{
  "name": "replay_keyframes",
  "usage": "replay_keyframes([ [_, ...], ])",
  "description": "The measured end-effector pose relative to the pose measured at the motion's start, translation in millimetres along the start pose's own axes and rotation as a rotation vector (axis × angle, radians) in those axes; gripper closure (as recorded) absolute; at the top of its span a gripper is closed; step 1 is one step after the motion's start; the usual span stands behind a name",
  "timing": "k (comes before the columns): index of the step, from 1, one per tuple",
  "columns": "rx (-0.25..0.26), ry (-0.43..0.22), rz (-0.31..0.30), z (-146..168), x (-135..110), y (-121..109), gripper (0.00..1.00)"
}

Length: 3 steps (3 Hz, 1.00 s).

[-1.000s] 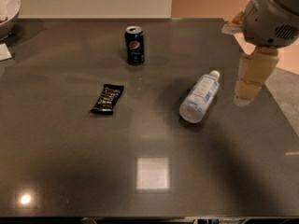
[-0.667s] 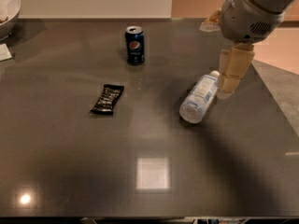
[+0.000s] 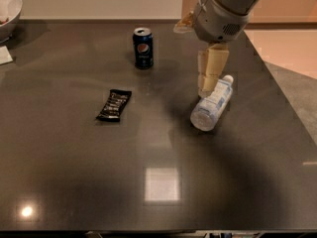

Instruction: Pick rxbar chocolate

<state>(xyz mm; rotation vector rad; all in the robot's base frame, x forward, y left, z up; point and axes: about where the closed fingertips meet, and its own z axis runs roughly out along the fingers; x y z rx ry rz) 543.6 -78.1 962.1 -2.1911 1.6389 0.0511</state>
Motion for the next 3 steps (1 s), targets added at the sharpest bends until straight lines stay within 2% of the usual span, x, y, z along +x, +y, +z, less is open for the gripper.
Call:
replay_keyframes([
  [3,-0.093,-0.055,-0.202,60,-39,-30,0.00],
])
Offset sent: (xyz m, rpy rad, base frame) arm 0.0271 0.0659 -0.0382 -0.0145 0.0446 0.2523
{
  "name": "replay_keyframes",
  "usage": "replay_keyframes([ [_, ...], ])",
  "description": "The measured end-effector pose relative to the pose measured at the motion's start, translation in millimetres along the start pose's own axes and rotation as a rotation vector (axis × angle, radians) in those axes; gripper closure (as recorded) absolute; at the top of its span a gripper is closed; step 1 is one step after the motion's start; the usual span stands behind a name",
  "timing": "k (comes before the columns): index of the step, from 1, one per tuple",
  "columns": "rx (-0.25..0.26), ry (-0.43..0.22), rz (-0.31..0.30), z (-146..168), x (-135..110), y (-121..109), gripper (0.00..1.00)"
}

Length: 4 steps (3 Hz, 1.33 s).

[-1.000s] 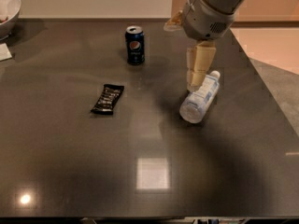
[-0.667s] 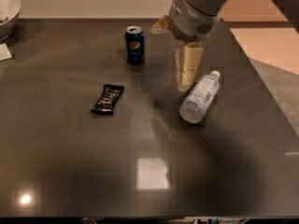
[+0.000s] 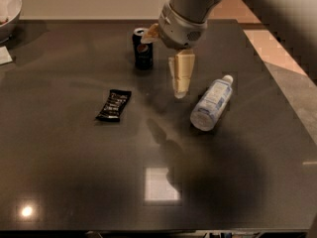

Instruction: Pick rxbar chocolate

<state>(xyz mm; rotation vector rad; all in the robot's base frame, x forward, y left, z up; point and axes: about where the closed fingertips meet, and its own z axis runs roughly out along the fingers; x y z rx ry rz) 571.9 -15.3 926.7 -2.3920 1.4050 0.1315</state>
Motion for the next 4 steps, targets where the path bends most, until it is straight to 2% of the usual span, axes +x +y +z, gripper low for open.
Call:
replay_keyframes([
  [2,-0.068,0.000,-0.179,35,-20,-21,0.00],
  [4,-0.135,0.005,-0.395,65,-51,-36,0.00],
])
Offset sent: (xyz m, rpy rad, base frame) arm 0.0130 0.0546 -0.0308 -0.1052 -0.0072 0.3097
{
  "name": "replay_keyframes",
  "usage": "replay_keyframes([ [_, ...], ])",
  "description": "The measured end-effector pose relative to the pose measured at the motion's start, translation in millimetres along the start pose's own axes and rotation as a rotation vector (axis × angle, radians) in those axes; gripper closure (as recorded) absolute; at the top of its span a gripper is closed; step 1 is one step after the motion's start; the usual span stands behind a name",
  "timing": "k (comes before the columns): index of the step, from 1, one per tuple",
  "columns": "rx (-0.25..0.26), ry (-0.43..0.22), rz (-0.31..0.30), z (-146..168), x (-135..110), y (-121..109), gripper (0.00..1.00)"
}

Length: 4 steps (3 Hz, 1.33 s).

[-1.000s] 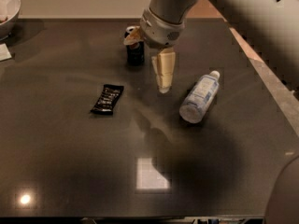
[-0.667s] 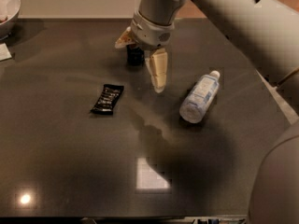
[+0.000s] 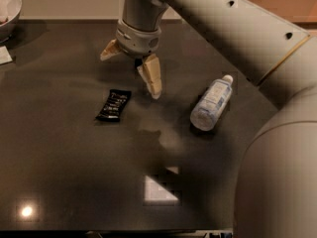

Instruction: Pick rxbar chocolate

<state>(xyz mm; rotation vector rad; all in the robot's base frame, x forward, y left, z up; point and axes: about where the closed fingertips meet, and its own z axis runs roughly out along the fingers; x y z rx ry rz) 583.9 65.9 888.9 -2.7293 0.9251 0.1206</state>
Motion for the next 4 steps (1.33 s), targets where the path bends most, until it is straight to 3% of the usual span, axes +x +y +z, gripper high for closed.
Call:
replay_keyframes([
  [2,-0.059,0.014,-0.156,32,-15,-15,0.00],
  [4,-0.135,0.031,-0.233,57,-21,-2,0.00],
])
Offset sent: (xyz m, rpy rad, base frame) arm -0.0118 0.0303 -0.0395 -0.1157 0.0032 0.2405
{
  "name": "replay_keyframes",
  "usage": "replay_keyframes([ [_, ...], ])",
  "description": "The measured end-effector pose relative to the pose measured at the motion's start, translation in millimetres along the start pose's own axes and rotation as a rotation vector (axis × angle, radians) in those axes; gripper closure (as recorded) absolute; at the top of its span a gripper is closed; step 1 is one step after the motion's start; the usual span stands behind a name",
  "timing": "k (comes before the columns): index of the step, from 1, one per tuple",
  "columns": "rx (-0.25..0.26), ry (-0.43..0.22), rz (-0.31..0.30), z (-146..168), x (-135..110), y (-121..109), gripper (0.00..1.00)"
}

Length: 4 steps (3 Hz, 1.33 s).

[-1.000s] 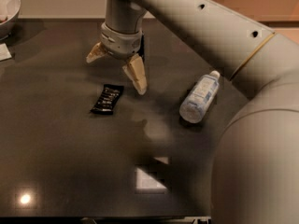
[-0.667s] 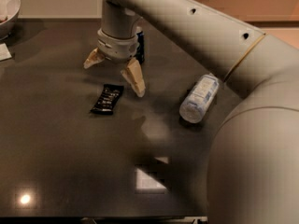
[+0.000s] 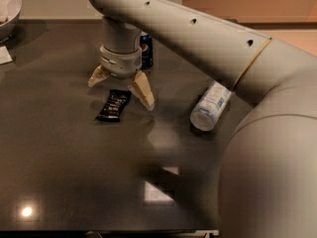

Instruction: Pick rxbar chocolate

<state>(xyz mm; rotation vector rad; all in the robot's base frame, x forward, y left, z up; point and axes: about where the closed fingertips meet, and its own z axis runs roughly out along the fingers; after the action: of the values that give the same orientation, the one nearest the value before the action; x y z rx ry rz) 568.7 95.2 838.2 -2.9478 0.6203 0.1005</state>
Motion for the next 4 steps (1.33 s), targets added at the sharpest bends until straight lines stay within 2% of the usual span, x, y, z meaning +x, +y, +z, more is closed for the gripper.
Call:
replay_keyframes([
  [1,-0.032,0.012,-0.032,6.2,-2.0,0.3,0.16],
  [3,-0.069,0.021,-0.081,14.2,-8.7,-1.6,0.64],
  [4,-0.076,0.023,-0.084,13.7,-9.3,0.7,0.86],
])
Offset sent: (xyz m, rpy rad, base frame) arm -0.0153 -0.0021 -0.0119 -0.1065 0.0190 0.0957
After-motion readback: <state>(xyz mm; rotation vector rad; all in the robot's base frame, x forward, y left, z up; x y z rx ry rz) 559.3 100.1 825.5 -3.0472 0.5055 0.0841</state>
